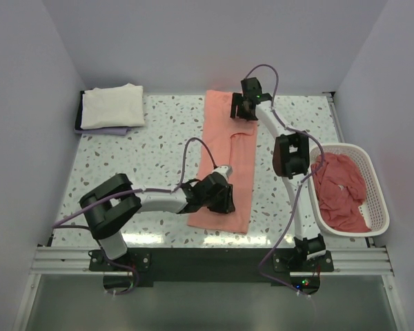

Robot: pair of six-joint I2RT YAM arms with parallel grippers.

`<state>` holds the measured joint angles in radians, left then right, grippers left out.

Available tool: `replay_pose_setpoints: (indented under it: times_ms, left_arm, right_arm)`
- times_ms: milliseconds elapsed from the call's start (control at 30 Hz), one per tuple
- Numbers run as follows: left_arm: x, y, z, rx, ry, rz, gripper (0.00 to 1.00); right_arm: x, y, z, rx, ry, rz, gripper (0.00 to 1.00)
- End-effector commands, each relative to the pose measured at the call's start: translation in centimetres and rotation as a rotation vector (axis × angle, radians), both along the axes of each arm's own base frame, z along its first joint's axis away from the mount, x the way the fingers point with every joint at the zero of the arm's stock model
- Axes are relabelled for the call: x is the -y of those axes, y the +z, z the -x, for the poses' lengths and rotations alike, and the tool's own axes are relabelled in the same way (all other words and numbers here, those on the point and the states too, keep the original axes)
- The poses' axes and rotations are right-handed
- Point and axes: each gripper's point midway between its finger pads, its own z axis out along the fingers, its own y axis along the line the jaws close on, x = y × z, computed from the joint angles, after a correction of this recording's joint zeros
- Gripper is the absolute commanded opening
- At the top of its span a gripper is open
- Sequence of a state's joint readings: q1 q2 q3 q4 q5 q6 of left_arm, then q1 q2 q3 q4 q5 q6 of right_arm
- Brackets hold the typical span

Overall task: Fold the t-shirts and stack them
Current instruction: Fold the tshirt

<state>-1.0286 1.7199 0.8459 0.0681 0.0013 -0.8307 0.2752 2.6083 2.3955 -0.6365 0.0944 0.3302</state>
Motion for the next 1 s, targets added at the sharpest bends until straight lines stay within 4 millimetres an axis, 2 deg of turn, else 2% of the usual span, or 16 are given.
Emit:
replay_pose_setpoints:
  times_ms: [0, 200, 233, 300, 333, 367, 433, 500, 533, 567, 600, 633, 700, 733, 800, 967]
  left_arm:
    - [2.6, 3.4, -0.9, 0.010, -0.015, 0.107, 0.46]
    - [-0.1, 7.5, -3.5, 0.089, 0.022, 0.152, 0.50]
    - [-0.9, 7.9, -3.9, 0.098, 0.039, 0.154, 0.50]
    - [-3.8, 8.7, -4.5, 0.112, 0.097, 0.163, 0.50]
    - [-4.9, 8.7, -4.7, 0.116, 0.116, 0.162, 0.50]
    - [-6.8, 7.8, -4.8, 0.107, 0.151, 0.133, 0.50]
    - [-8.8, 8.3, -4.6, 0.122, 0.182, 0.119, 0.50]
    - [-10.6, 7.5, -3.7, 0.110, 0.206, 0.086, 0.50]
    - [-11.2, 7.1, -3.4, 0.100, 0.217, 0.077, 0.49]
    - [-12.1, 5.8, -2.5, 0.071, 0.224, 0.053, 0.49]
    - [-12.5, 5.9, -2.0, 0.065, 0.231, 0.065, 0.49]
    - [-12.9, 5.5, -1.6, 0.053, 0.235, 0.063, 0.49]
    - [-14.0, 4.4, -0.6, 0.028, 0.235, 0.046, 0.48]
    - [-14.3, 4.1, -0.4, 0.022, 0.236, 0.041, 0.48]
    - [-14.7, 3.5, 0.3, 0.003, 0.215, 0.022, 0.48]
    - [-14.9, 2.6, 1.6, -0.032, 0.164, 0.015, 0.47]
  right_arm:
    - [0.1, 4.3, -1.4, 0.092, 0.051, -0.010, 0.74]
    - [0.4, 12.4, -0.4, 0.190, 0.019, -0.047, 0.81]
    - [0.6, 15.7, 0.4, 0.227, 0.006, -0.071, 0.81]
    - [0.7, 16.3, 2.7, 0.170, -0.045, -0.128, 0.80]
    - [0.6, 20.3, 4.4, 0.217, -0.038, -0.166, 0.79]
    - [0.6, 17.6, 6.4, 0.137, -0.042, -0.174, 0.78]
    - [0.1, 18.5, 9.1, 0.146, -0.068, -0.251, 0.77]
    - [0.0, 16.7, 15.3, 0.081, -0.086, -0.302, 0.76]
    - [0.0, 12.0, 18.5, 0.007, -0.088, -0.306, 0.76]
    - [-0.4, 14.3, 21.0, 0.057, -0.065, -0.356, 0.76]
    - [-0.5, 13.1, 23.0, 0.023, -0.078, -0.381, 0.75]
    - [0.0, 9.6, 26.4, -0.059, -0.086, -0.366, 0.75]
    - [-0.1, 9.6, 30.2, -0.073, -0.087, -0.395, 0.73]
    - [0.5, 6.9, 33.1, -0.144, -0.097, -0.386, 0.73]
    - [0.3, 6.8, 35.9, -0.156, -0.087, -0.437, 0.69]
    - [1.0, 2.7, 43.0, -0.327, -0.088, -0.470, 0.63]
